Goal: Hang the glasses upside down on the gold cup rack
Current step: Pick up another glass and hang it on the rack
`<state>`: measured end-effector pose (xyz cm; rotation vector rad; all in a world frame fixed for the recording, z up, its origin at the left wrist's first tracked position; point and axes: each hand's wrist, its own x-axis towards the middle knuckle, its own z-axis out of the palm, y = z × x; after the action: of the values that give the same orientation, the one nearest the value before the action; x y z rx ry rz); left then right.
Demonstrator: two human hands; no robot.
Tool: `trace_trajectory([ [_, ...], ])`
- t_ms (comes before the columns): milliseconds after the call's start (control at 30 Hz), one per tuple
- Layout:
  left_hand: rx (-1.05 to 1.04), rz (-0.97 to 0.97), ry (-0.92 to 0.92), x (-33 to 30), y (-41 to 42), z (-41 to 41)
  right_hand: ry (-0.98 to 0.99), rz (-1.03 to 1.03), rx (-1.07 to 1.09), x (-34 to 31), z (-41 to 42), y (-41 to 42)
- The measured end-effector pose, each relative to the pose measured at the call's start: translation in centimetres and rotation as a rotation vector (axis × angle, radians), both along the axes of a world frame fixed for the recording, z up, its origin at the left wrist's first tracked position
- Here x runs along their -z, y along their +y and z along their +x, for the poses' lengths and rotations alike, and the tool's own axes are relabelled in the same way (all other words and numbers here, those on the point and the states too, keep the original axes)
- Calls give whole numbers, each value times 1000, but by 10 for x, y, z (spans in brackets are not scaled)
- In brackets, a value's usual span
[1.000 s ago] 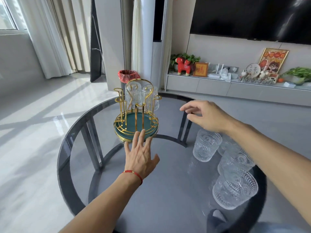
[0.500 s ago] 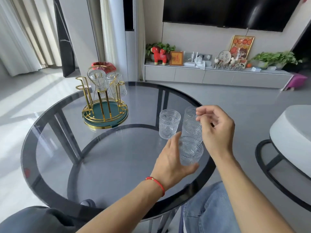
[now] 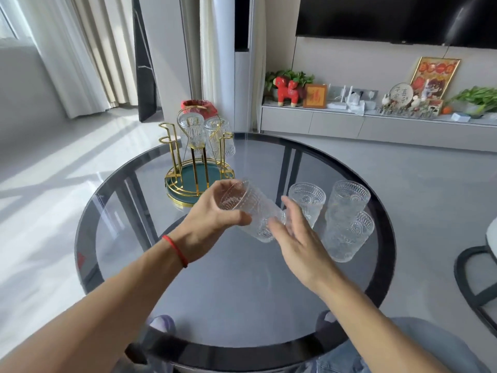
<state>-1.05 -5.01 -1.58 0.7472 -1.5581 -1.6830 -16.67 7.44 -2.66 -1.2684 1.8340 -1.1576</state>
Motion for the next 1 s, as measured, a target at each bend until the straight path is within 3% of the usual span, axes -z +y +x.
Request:
trace_trajectory([
  [133, -5, 178, 163, 8, -17, 8, -646, -24, -82, 1, 7, -40],
  [200, -33, 187, 150, 11, -24, 11, -764, -86, -63, 3, 11, -57],
  [267, -61, 58, 27, 13, -31, 17, -765, -159, 21, 4, 11, -72],
  [433, -211, -364, -355, 32, -59, 40, -416, -289, 268, -26, -6, -99],
  [567, -338, -731, -715, 62, -83, 50, -107, -433, 189, -79, 0, -125],
  [733, -261, -849, -942, 96, -97, 52, 72, -566, 36, -138, 36, -193],
  [1000, -283, -888, -1006, 106, -102, 49, 360, -468, -44, -153, 85, -286],
])
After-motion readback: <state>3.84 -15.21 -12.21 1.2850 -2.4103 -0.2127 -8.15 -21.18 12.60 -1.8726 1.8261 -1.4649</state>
